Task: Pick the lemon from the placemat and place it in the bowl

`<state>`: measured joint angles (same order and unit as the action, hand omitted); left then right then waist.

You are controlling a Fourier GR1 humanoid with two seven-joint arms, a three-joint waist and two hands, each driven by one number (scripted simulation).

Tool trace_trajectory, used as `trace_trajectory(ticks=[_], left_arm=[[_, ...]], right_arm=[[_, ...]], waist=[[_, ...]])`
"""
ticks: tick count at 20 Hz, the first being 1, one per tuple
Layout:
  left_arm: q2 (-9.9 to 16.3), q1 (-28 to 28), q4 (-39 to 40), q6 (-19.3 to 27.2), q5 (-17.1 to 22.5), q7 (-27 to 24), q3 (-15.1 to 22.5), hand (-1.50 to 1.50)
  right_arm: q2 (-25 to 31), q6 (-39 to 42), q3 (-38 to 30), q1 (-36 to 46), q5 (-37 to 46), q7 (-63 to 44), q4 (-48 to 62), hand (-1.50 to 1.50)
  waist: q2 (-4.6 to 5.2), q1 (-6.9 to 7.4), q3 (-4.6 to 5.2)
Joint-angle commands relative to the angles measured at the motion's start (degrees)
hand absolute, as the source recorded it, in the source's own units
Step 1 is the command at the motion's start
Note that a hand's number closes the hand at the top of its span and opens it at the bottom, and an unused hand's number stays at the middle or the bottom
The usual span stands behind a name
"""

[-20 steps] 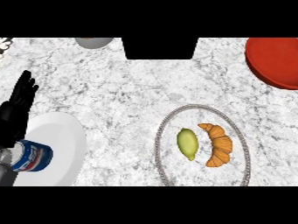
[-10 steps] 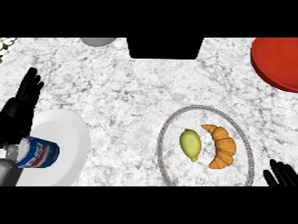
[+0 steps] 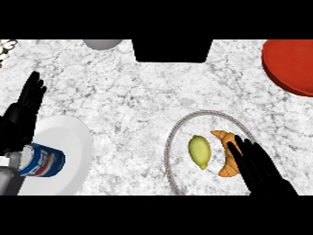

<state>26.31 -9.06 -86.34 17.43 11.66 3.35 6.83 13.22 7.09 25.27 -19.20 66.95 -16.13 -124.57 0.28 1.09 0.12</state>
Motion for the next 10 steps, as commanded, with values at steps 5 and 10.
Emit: trace_trajectory(ticks=[5,10], left_arm=[[0.3,-0.9,-0.2,-2.8,-0.2,3.2,-3.5,0.0],[-0.5,-3.6,4.1,-4.1,-1.6,1.7,-4.0,0.0]], right_arm=[[-5.9,-0.2,6.0,8.0,9.7,-6.3,9.3,-1.5],[-6.5,-4.7,3.3,14.0,12.9,-4.7,15.0,-1.5]], waist=[[-0.33,-1.17,-0.12],[-0.26,-1.27,-0.12]])
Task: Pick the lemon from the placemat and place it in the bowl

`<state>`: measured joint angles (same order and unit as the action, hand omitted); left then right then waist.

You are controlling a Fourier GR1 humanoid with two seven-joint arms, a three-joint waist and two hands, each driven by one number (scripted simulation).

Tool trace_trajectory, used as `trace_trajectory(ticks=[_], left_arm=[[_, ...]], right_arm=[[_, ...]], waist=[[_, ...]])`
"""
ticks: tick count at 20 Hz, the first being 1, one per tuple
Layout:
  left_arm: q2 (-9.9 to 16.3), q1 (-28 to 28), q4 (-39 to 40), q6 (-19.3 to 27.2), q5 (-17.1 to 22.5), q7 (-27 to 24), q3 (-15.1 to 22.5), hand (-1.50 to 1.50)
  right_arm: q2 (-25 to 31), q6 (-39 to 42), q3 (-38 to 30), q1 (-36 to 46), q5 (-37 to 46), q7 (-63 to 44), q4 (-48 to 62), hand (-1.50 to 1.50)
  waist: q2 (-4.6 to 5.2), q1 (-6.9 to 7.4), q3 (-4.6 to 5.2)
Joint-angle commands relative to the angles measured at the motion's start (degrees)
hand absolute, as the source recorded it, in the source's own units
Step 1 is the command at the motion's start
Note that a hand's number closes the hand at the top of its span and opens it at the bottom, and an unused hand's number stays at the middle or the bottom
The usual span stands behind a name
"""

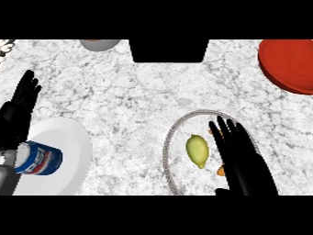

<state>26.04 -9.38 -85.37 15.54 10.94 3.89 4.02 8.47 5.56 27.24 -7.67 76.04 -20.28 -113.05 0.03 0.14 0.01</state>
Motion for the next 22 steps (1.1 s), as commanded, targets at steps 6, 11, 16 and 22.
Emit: trace_trajectory(ticks=[6,11,16,22], left_arm=[[-1.6,0.9,-0.1,-4.4,-1.3,1.2,-3.4,0.0],[-3.8,4.5,-3.6,-3.6,-4.6,0.4,-3.3,0.0],[-1.9,2.2,-0.6,-8.1,-2.6,-0.2,-7.1,0.0],[-5.9,1.6,1.2,-7.7,-5.4,-0.6,-5.0,0.0]], right_arm=[[-3.8,-8.9,1.7,0.6,2.8,1.0,11.4,-1.5],[-4.2,-5.3,-1.3,3.5,1.2,0.9,13.2,-1.5],[-8.3,-10.3,-1.6,7.8,2.4,0.8,22.4,-1.5],[-8.2,-13.2,-2.2,7.3,3.8,1.4,25.0,-1.5]], waist=[[-0.03,-0.15,-0.02],[-0.06,-0.06,-0.01],[-0.01,0.05,-0.02],[0.01,-0.15,-0.01]])
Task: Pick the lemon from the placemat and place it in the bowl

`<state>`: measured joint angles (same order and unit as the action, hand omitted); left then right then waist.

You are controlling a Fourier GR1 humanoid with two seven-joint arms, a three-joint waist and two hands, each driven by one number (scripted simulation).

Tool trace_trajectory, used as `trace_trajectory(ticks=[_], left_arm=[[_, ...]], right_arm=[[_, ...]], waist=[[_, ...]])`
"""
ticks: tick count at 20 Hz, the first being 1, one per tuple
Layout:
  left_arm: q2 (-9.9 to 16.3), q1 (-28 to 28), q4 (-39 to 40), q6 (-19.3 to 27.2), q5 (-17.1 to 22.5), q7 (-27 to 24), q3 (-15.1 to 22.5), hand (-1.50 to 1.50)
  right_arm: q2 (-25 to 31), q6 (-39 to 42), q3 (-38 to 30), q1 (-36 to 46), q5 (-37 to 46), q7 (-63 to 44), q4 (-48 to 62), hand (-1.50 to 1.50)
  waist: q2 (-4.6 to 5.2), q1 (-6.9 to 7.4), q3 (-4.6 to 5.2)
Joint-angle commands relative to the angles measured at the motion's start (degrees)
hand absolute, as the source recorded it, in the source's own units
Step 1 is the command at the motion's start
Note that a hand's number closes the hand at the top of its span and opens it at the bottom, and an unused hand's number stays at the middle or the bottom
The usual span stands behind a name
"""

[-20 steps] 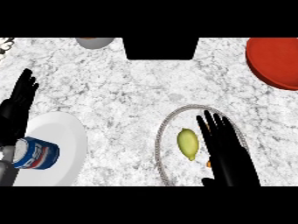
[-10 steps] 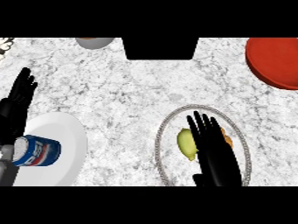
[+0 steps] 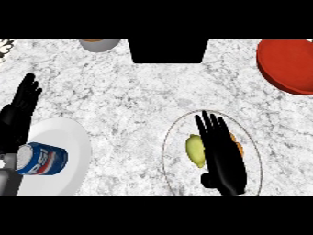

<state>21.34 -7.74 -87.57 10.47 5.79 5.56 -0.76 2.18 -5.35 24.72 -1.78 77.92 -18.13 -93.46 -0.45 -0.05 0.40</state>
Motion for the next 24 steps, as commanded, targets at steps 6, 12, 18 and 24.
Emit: trace_trajectory(ticks=[6,12,18,24], left_arm=[[-1.6,-0.6,2.1,-1.5,-1.9,-0.8,-1.1,0.0],[-1.0,0.1,-2.1,-1.9,-1.8,2.9,-1.6,0.0],[-3.9,-4.9,0.2,-0.5,-3.6,4.3,-0.3,0.0],[-0.6,0.4,-3.8,-4.3,-0.4,3.8,-3.6,0.0]], right_arm=[[-2.0,3.2,-1.4,3.3,-2.6,1.3,6.4,1.5],[-1.6,-7.1,-3.1,6.1,-4.4,8.9,15.3,1.5],[-2.1,-6.3,-0.4,10.8,-3.9,2.7,16.0,1.5],[7.6,4.9,-10.6,16.9,-13.3,15.4,18.9,1.5]], waist=[[0.48,0.1,-0.4],[0.51,0.33,-0.44],[0.48,0.14,-0.42],[0.63,1.17,-0.44]])
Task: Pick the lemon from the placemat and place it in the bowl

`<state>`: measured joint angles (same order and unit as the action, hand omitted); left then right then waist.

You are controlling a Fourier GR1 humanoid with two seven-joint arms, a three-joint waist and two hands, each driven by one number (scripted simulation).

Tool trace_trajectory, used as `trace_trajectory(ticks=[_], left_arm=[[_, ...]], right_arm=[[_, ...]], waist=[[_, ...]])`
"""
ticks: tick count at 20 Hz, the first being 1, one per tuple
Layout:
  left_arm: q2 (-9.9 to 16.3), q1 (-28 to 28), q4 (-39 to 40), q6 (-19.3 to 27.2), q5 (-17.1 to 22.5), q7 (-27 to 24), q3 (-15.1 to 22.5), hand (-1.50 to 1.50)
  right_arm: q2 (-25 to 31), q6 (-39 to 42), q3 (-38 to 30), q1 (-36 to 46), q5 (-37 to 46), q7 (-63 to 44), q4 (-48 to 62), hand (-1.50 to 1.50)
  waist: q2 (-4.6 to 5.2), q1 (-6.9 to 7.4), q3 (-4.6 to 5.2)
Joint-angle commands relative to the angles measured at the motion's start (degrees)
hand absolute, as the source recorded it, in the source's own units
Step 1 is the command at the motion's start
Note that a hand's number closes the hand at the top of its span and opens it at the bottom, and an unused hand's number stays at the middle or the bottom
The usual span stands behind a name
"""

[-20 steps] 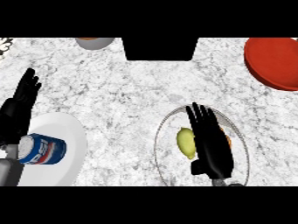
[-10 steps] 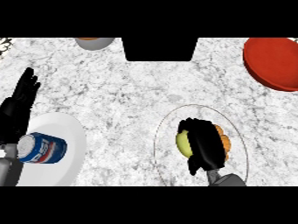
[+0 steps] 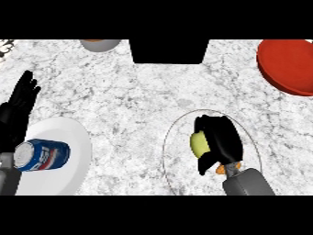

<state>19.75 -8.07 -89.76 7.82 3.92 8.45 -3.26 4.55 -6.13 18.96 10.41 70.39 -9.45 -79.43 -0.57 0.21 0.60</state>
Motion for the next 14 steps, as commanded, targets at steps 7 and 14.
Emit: trace_trajectory(ticks=[7,14], left_arm=[[-0.4,-0.3,1.1,-0.6,-0.7,-0.5,-0.5,0.0],[-2.0,0.4,1.9,0.3,-1.7,-1.6,-0.1,0.0]], right_arm=[[20.0,23.5,-11.9,12.3,-16.0,22.9,7.4,1.5],[24.8,18.4,-24.7,14.9,-21.9,22.7,-2.1,1.5]], waist=[[0.58,0.06,-0.6],[0.35,-0.88,-0.58]])
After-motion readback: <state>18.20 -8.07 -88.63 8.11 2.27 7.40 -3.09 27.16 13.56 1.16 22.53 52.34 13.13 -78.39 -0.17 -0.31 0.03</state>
